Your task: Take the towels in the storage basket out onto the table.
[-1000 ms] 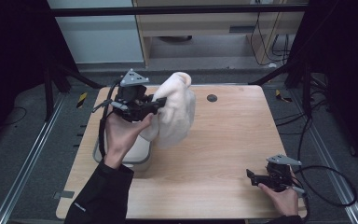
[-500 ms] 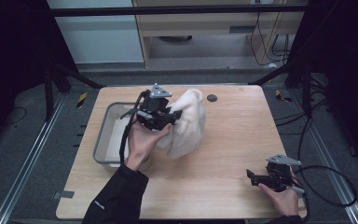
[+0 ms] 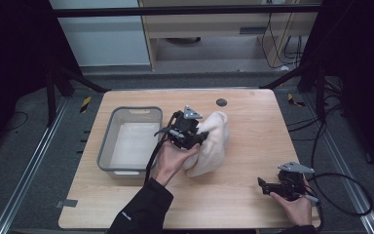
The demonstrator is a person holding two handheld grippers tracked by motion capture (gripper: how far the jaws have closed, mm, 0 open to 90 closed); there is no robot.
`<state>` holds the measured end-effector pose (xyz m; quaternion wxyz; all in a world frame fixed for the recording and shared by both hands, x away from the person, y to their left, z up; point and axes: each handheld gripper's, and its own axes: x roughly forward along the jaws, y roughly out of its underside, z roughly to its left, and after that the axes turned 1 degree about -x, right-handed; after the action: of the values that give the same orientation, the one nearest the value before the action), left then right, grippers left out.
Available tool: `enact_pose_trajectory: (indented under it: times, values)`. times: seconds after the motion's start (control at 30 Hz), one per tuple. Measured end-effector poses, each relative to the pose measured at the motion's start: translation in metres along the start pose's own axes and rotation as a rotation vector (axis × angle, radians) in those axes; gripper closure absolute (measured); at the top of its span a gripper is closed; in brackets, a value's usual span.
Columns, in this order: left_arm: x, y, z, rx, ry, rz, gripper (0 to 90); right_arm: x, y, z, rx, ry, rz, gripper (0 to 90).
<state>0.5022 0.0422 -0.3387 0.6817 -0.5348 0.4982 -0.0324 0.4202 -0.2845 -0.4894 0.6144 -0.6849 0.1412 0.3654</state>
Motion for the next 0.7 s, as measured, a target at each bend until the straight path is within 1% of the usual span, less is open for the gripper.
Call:
enact_pose_trajectory:
  times: [0.13,0.23,0.3,0.43,0.47,0.57,0.6,0.7]
  values:
    - [0.016,0.008,-0.007,-0.005,0.028,0.015,72.1,0.000,0.000,0.000,0.000,0.009,0.004,4.8]
    - [0.028,0.015,-0.011,0.001,0.043,0.023,71.3,-0.001,0.000,-0.001,0.015,0.017,0.002,4.9]
    - [0.035,0.019,-0.013,-0.002,0.066,0.014,70.9,-0.001,0.000,-0.002,0.016,0.022,-0.001,4.9]
    - [0.045,0.024,-0.020,-0.009,0.095,0.020,69.1,-0.001,0.000,-0.002,0.016,0.032,0.007,5.0]
    - [0.047,0.024,-0.021,-0.017,0.099,0.018,68.4,-0.001,0.000,-0.002,0.015,0.034,0.007,5.0]
    - [0.053,0.026,-0.025,-0.032,0.129,0.012,64.5,-0.001,0.000,-0.003,0.009,0.041,0.004,5.0]
    - [0.055,0.027,-0.026,-0.031,0.135,0.009,62.8,-0.002,0.000,-0.002,0.012,0.041,0.006,5.0]
    - [0.058,0.028,-0.029,-0.023,0.153,0.012,54.1,-0.002,0.000,-0.002,0.014,0.040,0.005,5.0]
